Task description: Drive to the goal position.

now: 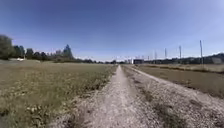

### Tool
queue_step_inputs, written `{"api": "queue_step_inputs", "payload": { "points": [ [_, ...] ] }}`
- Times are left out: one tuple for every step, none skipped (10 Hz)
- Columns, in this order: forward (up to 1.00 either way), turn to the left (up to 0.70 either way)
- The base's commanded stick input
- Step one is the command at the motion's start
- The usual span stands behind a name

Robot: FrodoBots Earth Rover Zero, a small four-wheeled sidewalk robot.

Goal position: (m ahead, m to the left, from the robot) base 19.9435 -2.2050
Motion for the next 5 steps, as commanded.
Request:
{"api": "queue_step_inputs", "payload": {
  "points": [
    [0.70, -0.20],
    [0.70, -0.04],
    [0.70, -0.10],
    [0.70, -0.23],
    [0.70, -0.33]
  ]
}}
